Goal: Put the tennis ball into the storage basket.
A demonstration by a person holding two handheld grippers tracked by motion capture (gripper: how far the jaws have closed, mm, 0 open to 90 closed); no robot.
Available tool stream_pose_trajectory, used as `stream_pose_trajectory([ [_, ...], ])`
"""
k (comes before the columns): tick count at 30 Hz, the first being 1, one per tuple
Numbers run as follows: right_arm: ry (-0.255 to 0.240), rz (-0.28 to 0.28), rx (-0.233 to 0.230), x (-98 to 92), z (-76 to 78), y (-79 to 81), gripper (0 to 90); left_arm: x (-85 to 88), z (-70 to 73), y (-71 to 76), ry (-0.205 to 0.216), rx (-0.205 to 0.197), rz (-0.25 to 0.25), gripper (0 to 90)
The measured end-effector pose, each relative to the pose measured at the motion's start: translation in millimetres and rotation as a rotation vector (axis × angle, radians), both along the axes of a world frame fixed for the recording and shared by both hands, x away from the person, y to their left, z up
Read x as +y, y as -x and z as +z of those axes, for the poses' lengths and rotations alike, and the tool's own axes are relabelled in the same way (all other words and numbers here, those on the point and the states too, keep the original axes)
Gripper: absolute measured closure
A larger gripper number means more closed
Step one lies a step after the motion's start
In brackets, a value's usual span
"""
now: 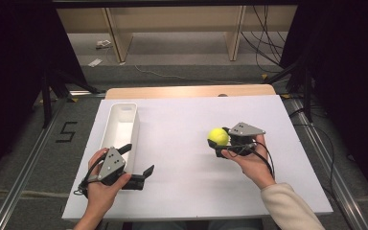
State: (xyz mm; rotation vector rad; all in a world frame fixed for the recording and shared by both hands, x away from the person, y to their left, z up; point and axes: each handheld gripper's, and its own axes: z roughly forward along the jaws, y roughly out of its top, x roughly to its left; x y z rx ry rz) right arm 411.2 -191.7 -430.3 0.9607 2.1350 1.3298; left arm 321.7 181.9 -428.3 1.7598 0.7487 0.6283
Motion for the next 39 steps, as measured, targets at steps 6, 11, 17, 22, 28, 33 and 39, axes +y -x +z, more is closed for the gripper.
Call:
stream_pose_trajectory([
  [6, -0.006, 0.004, 0.002, 4.2, 0.3, -1.3, 27.2, 0.1, -0.1, 0.0, -0.002, 0.001, -0.002, 0.0],
  [11, -0.004, 0.013, 0.004, 8.8, -0.6, -1.7, 27.2, 0.2, 0.0, 0.1, -0.001, 0.0, -0.002, 0.0],
  [17, -0.007, 0.02, 0.001, 15.2, 0.0, -3.0, 27.3, 0.2, -0.1, 0.1, -0.001, 0.0, -0.002, 0.0],
  [22, -0.004, 0.02, 0.002, 16.8, -0.9, -3.5, 27.2, 0.6, -0.1, 0.2, 0.0, 0.001, -0.001, 0.0],
  [28, 0.0, 0.024, 0.008, 19.3, -3.0, -4.0, 27.3, 0.5, 0.0, 0.2, 0.0, 0.001, -0.001, 0.0],
  [33, 0.003, 0.032, 0.007, 24.7, -3.3, -4.3, 27.2, 0.7, 0.1, 0.3, 0.0, 0.001, -0.001, 0.0],
  [39, 0.0, 0.032, 0.005, 27.4, -2.7, -6.1, 27.3, 0.7, 0.2, 0.4, 0.0, 0.0, -0.001, 0.0],
])
